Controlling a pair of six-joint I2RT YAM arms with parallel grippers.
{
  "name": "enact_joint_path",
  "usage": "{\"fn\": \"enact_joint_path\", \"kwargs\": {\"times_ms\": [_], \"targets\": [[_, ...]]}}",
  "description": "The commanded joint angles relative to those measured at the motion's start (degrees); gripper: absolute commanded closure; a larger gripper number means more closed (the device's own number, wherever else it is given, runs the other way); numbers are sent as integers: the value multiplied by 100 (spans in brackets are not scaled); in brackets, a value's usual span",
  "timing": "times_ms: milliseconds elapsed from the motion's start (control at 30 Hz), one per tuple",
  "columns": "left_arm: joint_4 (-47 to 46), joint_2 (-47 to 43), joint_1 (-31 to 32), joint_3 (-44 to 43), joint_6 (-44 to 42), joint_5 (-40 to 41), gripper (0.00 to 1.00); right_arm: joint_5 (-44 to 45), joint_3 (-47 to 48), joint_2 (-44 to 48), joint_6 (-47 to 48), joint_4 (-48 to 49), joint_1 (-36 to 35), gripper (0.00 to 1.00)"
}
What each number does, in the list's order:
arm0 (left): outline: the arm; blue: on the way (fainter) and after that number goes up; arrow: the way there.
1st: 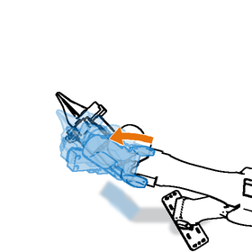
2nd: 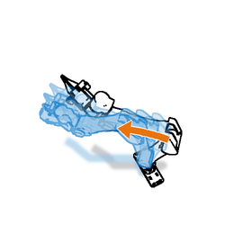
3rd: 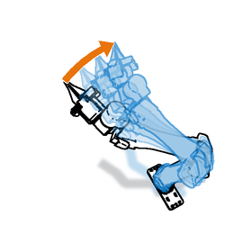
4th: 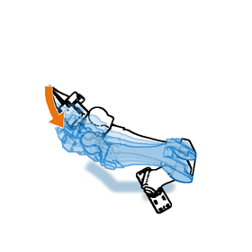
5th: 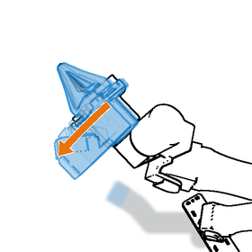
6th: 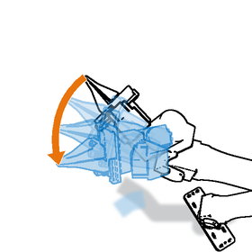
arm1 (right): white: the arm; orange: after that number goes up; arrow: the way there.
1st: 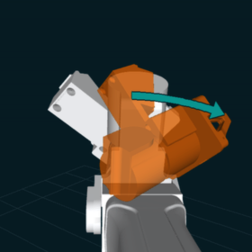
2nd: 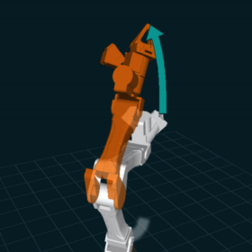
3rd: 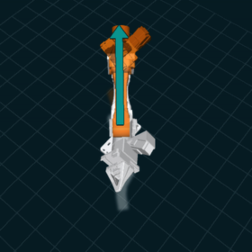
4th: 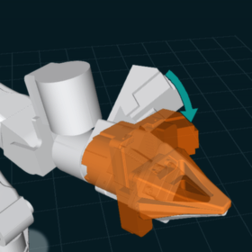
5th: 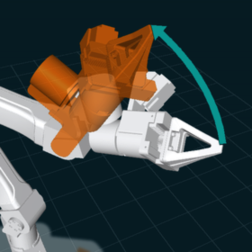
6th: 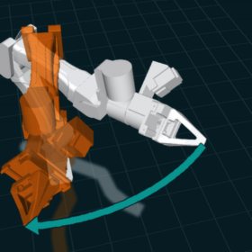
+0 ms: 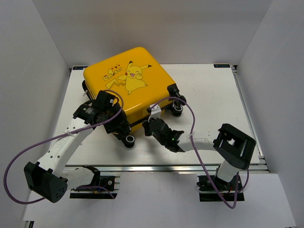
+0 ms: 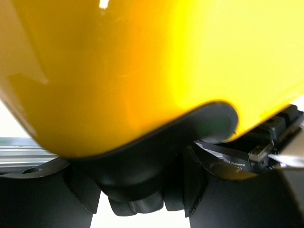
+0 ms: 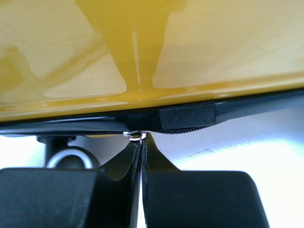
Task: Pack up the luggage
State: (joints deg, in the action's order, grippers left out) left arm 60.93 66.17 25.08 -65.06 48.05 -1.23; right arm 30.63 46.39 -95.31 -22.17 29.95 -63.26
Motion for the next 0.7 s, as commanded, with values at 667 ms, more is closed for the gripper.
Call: {"fn": "enact_joint_path", "kwargs": {"times_ms": [667], "targets": [[235, -157, -153, -87, -279, 1266, 100, 2194, -51, 205, -541, -807, 3126, 100]]}}
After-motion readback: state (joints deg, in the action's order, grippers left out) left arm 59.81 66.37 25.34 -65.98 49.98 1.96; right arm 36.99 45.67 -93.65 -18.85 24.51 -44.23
